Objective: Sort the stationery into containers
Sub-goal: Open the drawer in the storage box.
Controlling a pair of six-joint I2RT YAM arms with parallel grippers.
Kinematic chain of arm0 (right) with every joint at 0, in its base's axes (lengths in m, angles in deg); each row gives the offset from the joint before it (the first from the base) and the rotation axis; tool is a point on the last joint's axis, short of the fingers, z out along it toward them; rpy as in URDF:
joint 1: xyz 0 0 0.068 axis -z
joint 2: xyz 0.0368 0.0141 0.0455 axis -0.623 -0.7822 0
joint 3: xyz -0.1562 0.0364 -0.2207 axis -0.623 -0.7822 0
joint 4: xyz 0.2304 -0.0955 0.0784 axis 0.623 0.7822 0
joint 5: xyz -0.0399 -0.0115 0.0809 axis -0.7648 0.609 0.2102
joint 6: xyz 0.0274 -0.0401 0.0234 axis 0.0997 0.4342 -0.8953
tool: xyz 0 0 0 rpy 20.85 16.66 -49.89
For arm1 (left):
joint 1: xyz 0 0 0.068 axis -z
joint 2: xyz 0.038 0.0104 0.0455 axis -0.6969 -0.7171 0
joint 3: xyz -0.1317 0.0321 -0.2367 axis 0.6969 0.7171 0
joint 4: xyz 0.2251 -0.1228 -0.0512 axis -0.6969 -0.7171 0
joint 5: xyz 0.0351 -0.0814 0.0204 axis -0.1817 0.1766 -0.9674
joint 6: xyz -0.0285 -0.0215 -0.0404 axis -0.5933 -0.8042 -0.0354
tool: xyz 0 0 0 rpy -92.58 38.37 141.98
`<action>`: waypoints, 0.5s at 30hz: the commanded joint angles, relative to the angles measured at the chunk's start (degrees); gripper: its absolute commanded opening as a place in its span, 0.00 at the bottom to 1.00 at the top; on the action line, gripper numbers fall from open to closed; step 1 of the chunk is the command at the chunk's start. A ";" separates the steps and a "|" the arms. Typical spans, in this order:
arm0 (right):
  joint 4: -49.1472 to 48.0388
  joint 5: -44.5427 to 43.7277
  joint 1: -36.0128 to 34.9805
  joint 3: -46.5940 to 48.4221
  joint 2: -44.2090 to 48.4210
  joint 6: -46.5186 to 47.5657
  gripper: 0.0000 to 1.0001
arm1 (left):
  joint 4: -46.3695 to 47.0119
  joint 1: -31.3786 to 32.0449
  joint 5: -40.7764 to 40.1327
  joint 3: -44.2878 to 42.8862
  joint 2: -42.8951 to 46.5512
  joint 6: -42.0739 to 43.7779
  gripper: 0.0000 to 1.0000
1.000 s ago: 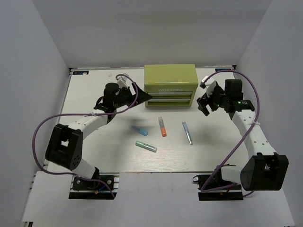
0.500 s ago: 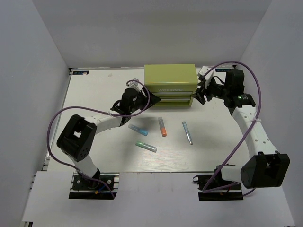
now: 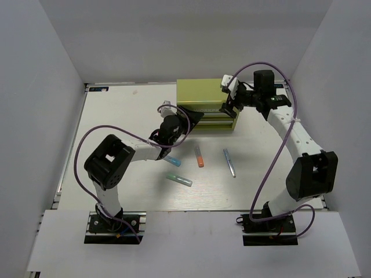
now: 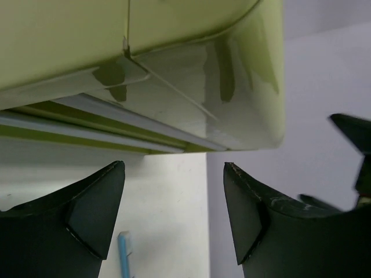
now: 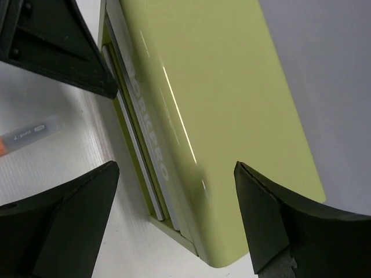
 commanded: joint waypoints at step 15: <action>-0.86 -3.22 -1.66 5.78 -5.21 5.55 0.82 | 9.83 4.23 -13.56 -1.79 -6.50 -13.27 0.74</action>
